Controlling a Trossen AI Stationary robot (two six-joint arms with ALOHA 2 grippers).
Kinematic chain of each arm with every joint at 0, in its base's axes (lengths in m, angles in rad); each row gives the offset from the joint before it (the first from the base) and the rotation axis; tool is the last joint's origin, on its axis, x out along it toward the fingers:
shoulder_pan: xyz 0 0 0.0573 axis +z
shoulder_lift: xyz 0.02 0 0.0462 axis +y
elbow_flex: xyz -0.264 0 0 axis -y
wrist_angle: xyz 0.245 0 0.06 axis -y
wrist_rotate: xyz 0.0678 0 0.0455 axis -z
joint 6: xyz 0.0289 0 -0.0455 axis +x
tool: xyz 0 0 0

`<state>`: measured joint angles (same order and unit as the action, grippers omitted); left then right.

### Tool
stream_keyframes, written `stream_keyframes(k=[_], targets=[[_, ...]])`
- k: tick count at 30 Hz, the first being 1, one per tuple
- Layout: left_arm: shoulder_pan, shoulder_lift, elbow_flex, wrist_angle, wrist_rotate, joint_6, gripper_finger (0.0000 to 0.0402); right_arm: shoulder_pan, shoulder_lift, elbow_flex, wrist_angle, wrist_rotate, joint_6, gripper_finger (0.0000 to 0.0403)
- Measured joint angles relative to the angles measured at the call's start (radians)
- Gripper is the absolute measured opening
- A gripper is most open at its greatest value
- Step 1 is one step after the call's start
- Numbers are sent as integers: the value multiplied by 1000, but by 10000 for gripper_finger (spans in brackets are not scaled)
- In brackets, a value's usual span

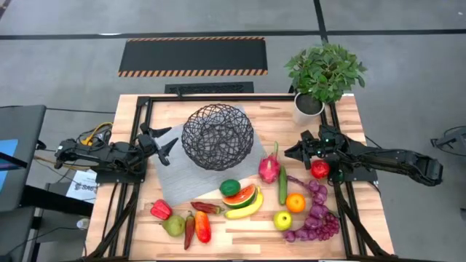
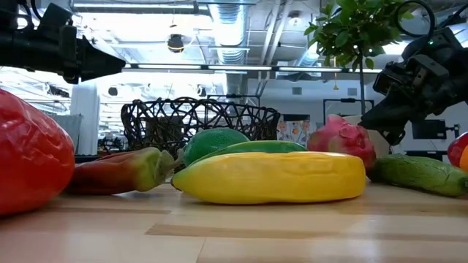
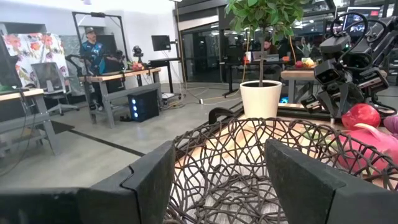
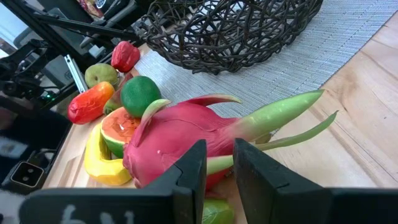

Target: Build produce basket

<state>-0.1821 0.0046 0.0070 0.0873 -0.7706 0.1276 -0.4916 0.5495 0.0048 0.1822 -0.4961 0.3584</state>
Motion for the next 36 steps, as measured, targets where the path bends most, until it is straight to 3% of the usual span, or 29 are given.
stream_keyframes(k=[15, 36], targets=[[0, 0, 0, 0, 0, -25, 236, 0, 0, 0, 0, 0, 0, 104], [0, 0, 0, 1, 31, -553, 236, -1, 0, 0, 0, 1, 0, 104]])
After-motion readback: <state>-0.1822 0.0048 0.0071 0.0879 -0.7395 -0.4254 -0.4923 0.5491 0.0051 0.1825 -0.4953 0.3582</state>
